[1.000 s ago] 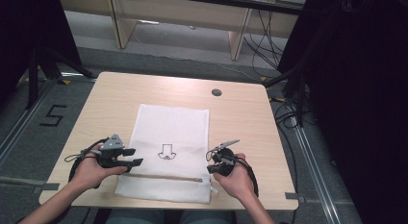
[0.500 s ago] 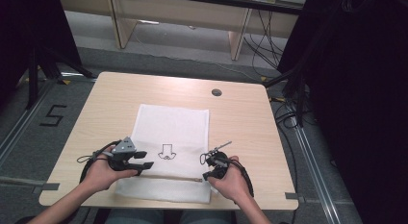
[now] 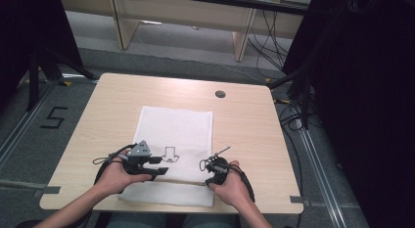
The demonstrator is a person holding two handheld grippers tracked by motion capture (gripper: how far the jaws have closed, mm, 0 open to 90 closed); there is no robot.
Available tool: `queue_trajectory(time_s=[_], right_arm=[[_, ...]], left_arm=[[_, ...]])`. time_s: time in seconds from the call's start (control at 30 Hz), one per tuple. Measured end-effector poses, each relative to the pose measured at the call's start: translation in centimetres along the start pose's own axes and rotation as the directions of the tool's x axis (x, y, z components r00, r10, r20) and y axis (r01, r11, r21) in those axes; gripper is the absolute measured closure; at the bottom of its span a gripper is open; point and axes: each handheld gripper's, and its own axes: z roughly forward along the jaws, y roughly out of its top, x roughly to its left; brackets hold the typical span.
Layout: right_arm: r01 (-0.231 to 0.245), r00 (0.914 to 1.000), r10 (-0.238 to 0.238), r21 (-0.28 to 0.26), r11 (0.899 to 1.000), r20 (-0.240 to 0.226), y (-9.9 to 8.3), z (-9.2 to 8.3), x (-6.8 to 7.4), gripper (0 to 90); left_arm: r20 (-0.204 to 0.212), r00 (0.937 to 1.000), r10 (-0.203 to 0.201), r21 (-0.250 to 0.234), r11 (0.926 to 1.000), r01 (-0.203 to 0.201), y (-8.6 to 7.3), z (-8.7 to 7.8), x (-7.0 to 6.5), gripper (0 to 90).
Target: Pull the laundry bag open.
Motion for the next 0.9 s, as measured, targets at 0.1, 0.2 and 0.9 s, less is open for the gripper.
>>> queue_trajectory(time_s=[0.1,0.2,0.9], right_arm=[[0.029,0.9996,-0.029,-0.009,1.0,-0.003,0.0,0.1,-0.2,90.0],[0.022,0.9998,-0.022,-0.006,1.0,-0.002,0.0,0.1,-0.2,90.0],[-0.008,1.0,0.008,-0.008,1.0,0.0,-0.2,0.0,-0.1,90.0]], left_arm=[[0.019,0.9997,-0.014,0.003,0.9999,0.014,0.3,0.5,-0.5,51.7],[0.032,0.9995,0.005,0.021,0.9998,-0.005,0.6,0.9,-0.9,54.0],[0.124,0.9872,0.101,0.094,0.9891,-0.113,1.7,4.6,-3.5,55.5]])
